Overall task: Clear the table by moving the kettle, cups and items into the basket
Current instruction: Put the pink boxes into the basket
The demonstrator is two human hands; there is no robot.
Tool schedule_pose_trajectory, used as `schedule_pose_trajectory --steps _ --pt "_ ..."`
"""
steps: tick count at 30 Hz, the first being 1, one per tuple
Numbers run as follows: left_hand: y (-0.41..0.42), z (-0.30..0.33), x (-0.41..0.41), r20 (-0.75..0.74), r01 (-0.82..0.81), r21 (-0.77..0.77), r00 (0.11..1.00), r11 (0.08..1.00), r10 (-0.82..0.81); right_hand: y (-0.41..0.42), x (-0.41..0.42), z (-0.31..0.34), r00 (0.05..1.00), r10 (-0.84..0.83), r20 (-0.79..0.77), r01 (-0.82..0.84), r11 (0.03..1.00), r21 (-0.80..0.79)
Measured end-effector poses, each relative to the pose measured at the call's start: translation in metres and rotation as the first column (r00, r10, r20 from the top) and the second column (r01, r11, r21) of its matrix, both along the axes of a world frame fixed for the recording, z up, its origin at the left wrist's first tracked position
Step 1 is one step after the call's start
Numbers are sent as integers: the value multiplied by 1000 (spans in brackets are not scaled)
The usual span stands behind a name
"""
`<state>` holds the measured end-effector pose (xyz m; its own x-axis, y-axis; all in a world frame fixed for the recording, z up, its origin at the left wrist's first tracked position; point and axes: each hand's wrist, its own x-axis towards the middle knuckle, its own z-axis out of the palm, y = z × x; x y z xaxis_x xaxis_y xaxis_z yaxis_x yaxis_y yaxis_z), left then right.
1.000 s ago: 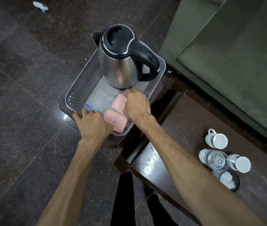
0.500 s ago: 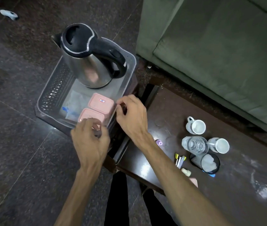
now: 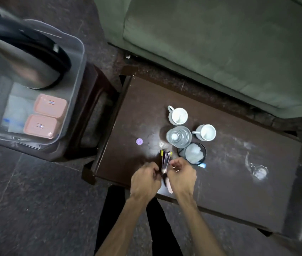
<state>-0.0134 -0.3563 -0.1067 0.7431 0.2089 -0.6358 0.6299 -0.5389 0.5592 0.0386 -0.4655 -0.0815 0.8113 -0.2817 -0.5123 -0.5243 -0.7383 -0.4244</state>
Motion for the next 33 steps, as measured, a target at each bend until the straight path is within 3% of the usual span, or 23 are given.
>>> schedule_pose_trajectory --steps 5,11,17,21,24,29,33 --pt "-45 -14 -16 -81 8 -54 997 998 -13 -58 -19 -8 992 -88 -85 78 990 -117" --pt "-78 -25 -22 -96 -75 -54 993 996 70 -92 -28 -30 970 -16 -241 7 999 -38" --pt "-85 -34 -29 -139 -139 -35 981 990 133 -103 -31 -34 964 -10 -266 -1 999 -40" --pt "-75 -25 -35 -126 -194 -42 974 980 187 -97 -27 -23 968 104 -231 -108 994 -8" --pt "-55 -7 -36 -57 -326 -38 944 945 324 -78 -19 -9 972 169 -162 -162 985 60" --pt "5 33 -28 96 -515 -99 846 851 524 -9 3 15 967 255 3 -247 936 250" --pt "77 60 -14 267 -610 -62 752 790 602 72 30 37 926 353 136 -378 856 352"
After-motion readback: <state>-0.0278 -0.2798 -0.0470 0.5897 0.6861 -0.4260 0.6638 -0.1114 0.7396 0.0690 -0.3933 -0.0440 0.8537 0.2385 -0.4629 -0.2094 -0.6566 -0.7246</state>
